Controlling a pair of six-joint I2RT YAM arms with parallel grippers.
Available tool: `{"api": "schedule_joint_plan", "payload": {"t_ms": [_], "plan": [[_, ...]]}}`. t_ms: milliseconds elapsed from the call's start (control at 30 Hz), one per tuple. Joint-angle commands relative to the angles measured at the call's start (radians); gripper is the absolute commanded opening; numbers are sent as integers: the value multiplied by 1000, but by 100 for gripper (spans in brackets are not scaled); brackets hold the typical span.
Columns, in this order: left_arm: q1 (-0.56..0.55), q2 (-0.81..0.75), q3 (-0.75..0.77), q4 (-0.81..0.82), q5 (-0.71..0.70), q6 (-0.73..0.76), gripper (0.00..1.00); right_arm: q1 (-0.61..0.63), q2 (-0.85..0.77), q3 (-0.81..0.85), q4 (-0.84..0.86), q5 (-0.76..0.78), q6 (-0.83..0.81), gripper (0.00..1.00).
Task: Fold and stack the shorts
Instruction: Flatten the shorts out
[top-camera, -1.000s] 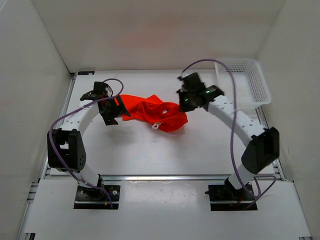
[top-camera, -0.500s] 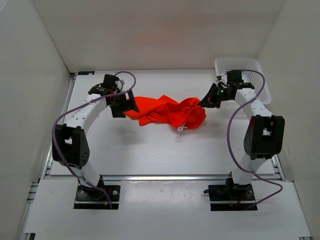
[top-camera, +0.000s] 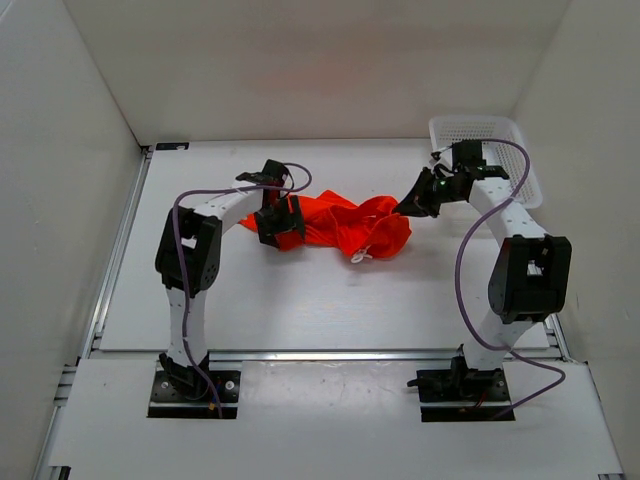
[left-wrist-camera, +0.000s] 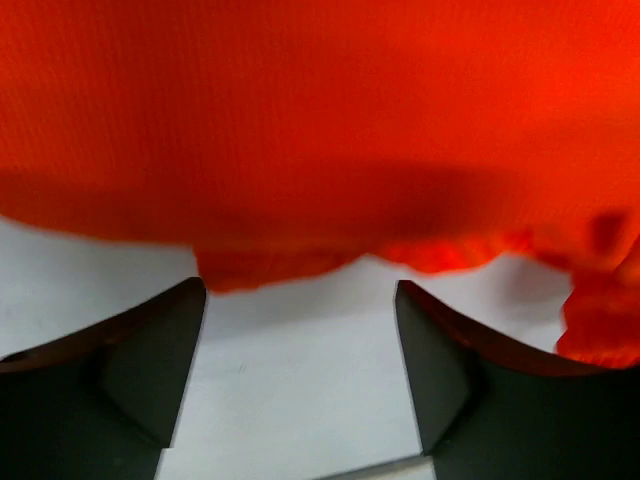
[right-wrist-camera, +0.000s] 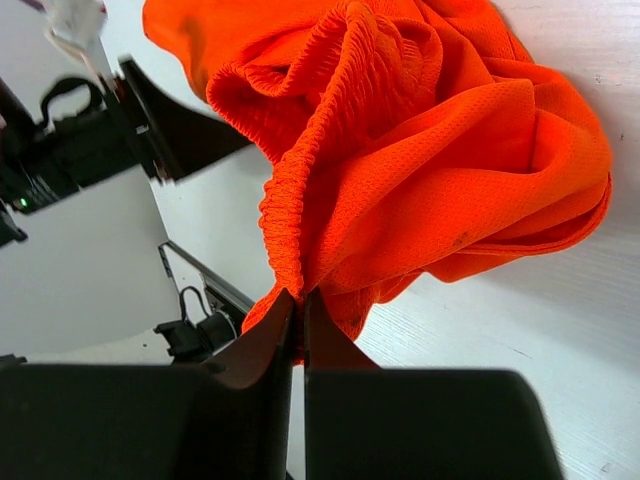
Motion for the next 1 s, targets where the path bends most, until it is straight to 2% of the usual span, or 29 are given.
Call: {"api": "schedule_joint_plan", "payload": {"t_ms": [0,67,100,133,267,300,433,700,867,967], "plan": [[7,45,93,27,-52,-21,83,-1,-64,33,-32,-21,-27,0],[7,95,129,27,-23,-21,47,-1,-64,33,-42,-21,-28,0],[7,105,138,27,-22,-7,23,-1,-73,33,-42,-21,-38,0],[7,105,149,27,-22,2,10,-1,-73,33,-52,-21,-38,0],[45,38,139,7,-32,39,10,18,-73,33,-62,-10,-58,0],[65,-19,139,7,-32,39,10,18,-73,46,-71,-10,-58,0],[206,-139,187,-36,-22,83,10,71,-61,126,-80,-10,-58,0],[383,-229,584,-244,-4,155,10,117,-5,368,-101,-1,-14,0],[449,-320,662,-303,42,168,10,117,-30,454,-141,-13,-1,0],[484,-419,661,-315,42,178,10,117,-104,427,-200,-13,-34,0]]}}
